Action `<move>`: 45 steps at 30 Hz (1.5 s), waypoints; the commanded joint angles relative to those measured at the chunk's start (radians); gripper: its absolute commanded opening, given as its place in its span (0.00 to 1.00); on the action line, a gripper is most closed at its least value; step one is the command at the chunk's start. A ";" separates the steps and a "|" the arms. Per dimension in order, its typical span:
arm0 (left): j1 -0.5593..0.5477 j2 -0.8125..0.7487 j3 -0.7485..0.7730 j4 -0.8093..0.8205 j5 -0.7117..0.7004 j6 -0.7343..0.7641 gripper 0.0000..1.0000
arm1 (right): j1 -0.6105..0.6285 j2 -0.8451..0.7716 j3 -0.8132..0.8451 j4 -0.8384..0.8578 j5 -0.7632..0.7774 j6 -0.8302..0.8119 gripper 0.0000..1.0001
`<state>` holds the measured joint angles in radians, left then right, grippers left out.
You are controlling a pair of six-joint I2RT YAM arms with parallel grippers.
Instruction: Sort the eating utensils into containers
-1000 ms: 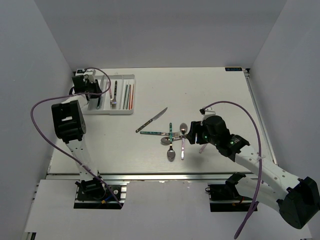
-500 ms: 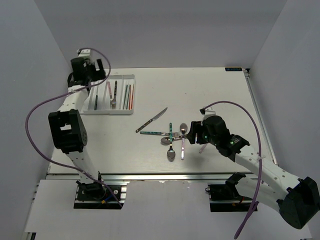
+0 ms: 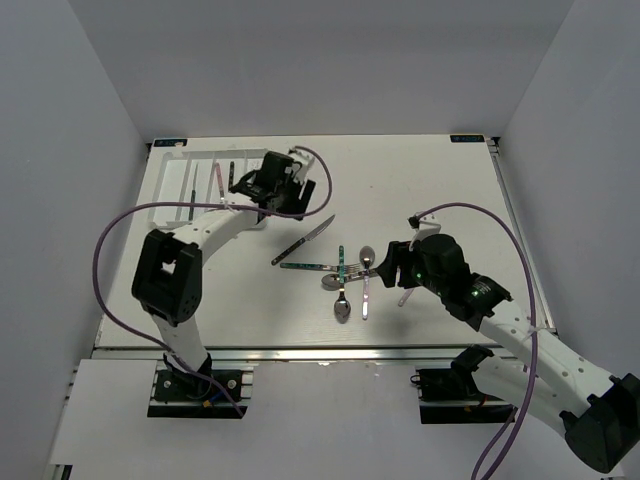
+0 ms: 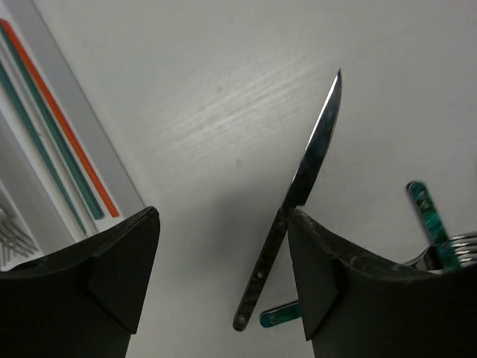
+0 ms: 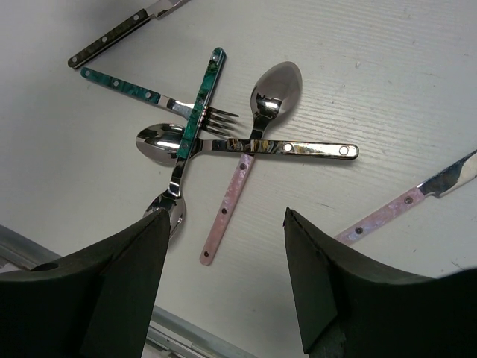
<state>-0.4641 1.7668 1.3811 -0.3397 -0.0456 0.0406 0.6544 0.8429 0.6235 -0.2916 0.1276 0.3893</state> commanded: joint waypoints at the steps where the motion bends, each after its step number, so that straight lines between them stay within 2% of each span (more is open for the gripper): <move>1: -0.051 0.036 -0.001 -0.148 -0.057 0.073 0.78 | -0.004 -0.005 0.007 -0.006 -0.009 0.003 0.68; 4: -0.077 0.071 0.013 -0.198 0.010 0.097 0.76 | -0.004 -0.008 0.007 -0.004 -0.017 0.000 0.68; 6: -0.080 0.097 0.042 -0.244 0.032 0.105 0.68 | -0.004 -0.007 0.008 -0.001 -0.023 -0.001 0.68; 18: -0.085 0.229 0.021 -0.219 0.033 0.102 0.60 | -0.004 -0.001 0.007 0.008 -0.037 -0.007 0.68; 24: -0.085 0.264 0.027 -0.211 0.044 0.099 0.37 | -0.004 -0.001 0.007 0.009 -0.036 -0.009 0.68; 26: -0.085 0.270 0.032 -0.219 0.075 0.097 0.23 | -0.002 -0.001 0.007 0.009 -0.036 -0.009 0.68; 28: -0.090 0.269 0.033 -0.228 0.069 0.099 0.15 | -0.002 -0.001 0.007 0.009 -0.036 -0.009 0.68; 29: -0.091 0.269 0.038 -0.231 0.063 0.100 0.05 | -0.004 -0.001 0.007 0.009 -0.036 -0.009 0.68; 30: -0.093 0.266 0.041 -0.235 0.059 0.102 0.00 | -0.004 -0.001 0.005 0.011 -0.036 -0.009 0.68; 37: -0.096 0.183 0.150 -0.259 0.000 0.114 0.00 | -0.004 0.001 0.002 0.017 -0.039 -0.007 0.68; 40: -0.081 0.117 0.170 -0.193 -0.109 0.078 0.00 | -0.004 0.001 0.001 0.017 -0.037 -0.007 0.68; 42: -0.012 0.076 0.196 -0.156 -0.193 0.033 0.00 | -0.002 -0.002 -0.001 0.019 -0.037 -0.007 0.68; 44: 0.063 0.063 0.208 -0.125 -0.206 -0.031 0.00 | -0.002 -0.004 -0.002 0.020 -0.037 -0.006 0.68; 45: 0.140 0.063 0.213 -0.116 -0.192 -0.063 0.00 | -0.002 -0.004 -0.001 0.020 -0.037 -0.006 0.68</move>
<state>-0.4862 1.9236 1.5398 -0.5369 -0.1429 0.0742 0.6544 0.8444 0.6235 -0.2962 0.1005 0.3885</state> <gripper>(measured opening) 0.200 0.679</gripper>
